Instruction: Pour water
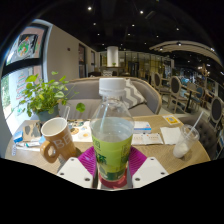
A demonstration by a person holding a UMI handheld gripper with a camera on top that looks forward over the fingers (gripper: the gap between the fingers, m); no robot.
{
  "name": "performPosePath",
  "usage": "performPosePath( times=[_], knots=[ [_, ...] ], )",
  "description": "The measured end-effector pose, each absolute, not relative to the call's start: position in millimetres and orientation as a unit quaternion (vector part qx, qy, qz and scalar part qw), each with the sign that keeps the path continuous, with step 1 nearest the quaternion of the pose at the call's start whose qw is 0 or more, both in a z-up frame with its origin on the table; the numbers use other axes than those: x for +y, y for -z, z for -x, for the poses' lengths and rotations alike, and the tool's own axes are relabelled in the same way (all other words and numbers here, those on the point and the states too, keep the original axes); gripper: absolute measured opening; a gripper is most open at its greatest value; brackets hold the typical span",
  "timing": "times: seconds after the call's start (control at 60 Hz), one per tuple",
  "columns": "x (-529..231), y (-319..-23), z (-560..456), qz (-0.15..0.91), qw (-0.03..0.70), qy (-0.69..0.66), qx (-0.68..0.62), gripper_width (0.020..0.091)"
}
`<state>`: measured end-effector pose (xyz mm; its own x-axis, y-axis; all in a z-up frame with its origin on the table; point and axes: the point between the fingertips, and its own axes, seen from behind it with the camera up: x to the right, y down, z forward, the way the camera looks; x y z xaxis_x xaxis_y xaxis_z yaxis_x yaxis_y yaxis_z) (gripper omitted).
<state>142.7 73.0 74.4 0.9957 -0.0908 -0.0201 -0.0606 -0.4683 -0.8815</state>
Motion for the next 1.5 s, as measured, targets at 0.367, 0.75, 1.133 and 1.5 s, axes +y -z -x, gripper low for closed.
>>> performPosePath(
  times=[0.367,0.75,1.133,1.5],
  knots=[
    [55,-48,-145,0.857,0.513,0.015,0.043,0.0514],
    [-26,-89,-124,0.896,0.438,0.024,0.063,0.0856],
    [-207,-186,-67,0.911,0.401,0.019,0.094,0.085],
    [-248,-207,-62,0.907,0.411,0.029,0.083,0.0853]
  ],
)
